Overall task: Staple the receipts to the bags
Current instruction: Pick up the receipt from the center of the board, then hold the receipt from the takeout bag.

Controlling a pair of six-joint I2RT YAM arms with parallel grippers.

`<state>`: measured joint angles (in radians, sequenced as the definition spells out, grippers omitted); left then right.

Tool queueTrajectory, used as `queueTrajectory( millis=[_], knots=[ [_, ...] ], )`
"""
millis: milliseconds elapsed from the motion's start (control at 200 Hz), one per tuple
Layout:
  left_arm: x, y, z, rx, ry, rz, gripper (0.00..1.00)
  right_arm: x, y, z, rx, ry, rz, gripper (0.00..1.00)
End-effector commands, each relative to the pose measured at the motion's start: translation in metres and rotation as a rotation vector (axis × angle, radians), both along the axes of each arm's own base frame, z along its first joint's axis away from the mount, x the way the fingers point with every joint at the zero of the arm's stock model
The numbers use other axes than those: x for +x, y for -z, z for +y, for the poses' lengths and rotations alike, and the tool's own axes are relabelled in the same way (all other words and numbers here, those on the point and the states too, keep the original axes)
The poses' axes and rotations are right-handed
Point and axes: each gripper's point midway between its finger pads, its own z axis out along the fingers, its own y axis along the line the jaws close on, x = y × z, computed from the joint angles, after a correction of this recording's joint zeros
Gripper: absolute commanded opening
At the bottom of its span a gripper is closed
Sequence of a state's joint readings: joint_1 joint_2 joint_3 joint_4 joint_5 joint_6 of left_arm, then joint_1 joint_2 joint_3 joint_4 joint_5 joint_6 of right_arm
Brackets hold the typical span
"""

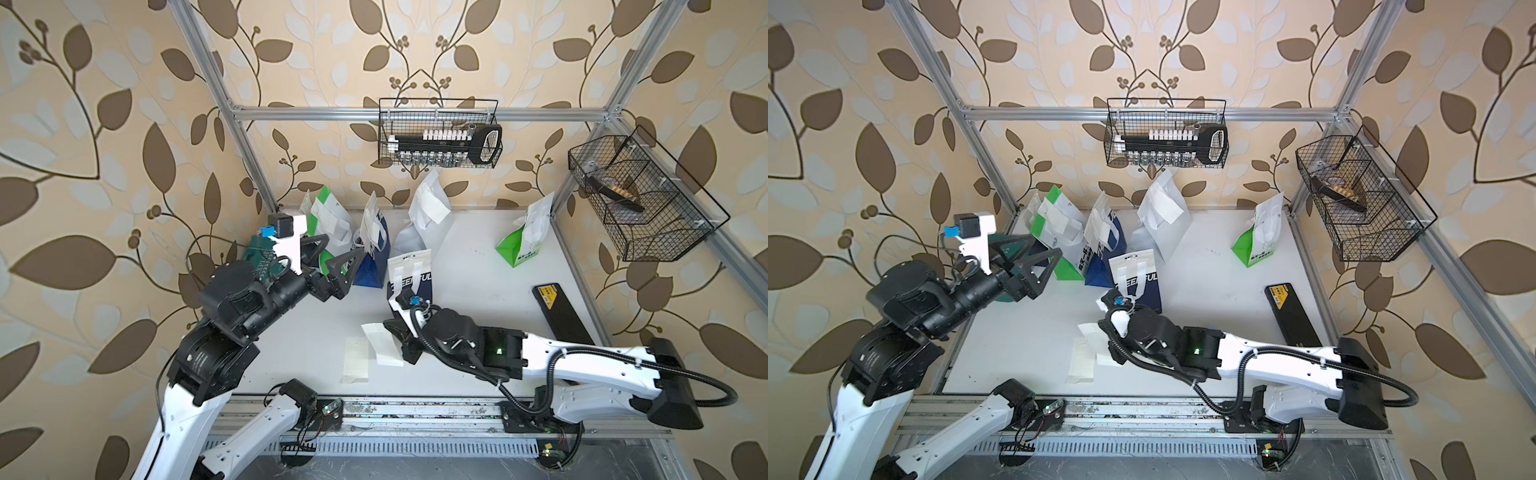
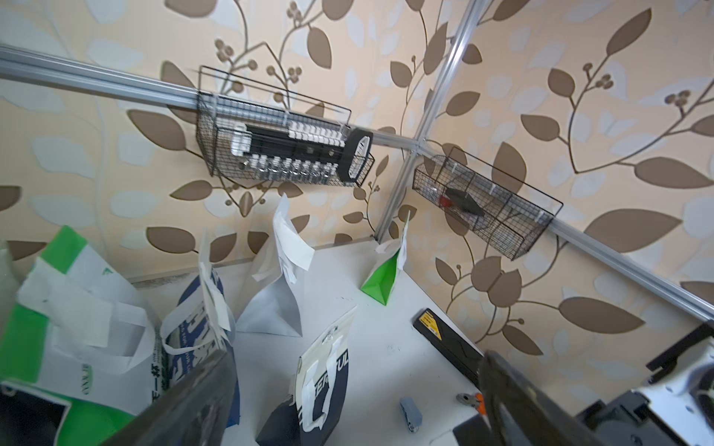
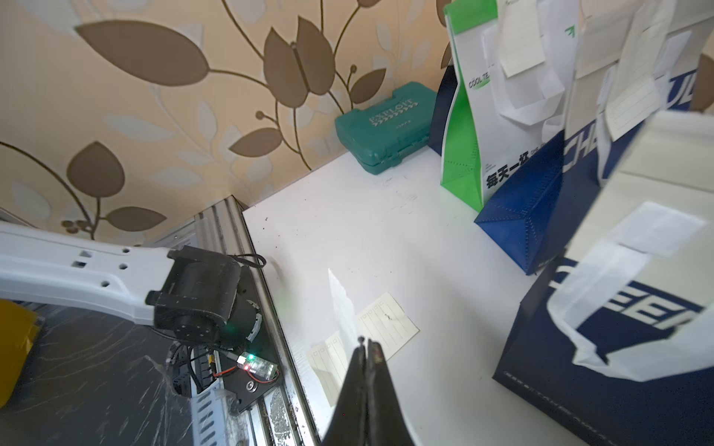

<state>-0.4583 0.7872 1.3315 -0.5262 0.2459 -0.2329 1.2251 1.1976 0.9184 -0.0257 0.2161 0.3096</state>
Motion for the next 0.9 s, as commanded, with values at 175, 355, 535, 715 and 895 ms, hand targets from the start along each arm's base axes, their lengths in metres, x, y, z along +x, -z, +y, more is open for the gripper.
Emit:
queueTrajectory(
  millis=[175,355,535,715,895],
  knots=[
    [0.043,0.039,-0.062,0.134,0.246,0.042,0.95,0.046,-0.005,-0.059,0.059,0.003,0.012,0.00],
    [0.070,0.066,-0.080,0.172,0.277,0.085,0.94,0.078,-0.027,-0.075,0.147,0.011,-0.012,0.00],
    [0.094,0.087,-0.089,0.192,0.283,0.145,0.89,0.108,-0.039,-0.077,0.194,0.021,-0.025,0.00],
    [0.108,0.109,-0.092,0.214,0.274,0.204,0.86,0.124,-0.044,-0.074,0.224,0.030,-0.033,0.00],
    [0.113,0.121,-0.097,0.220,0.296,0.241,0.83,0.136,-0.043,-0.079,0.234,0.065,-0.036,0.00]
  ],
)
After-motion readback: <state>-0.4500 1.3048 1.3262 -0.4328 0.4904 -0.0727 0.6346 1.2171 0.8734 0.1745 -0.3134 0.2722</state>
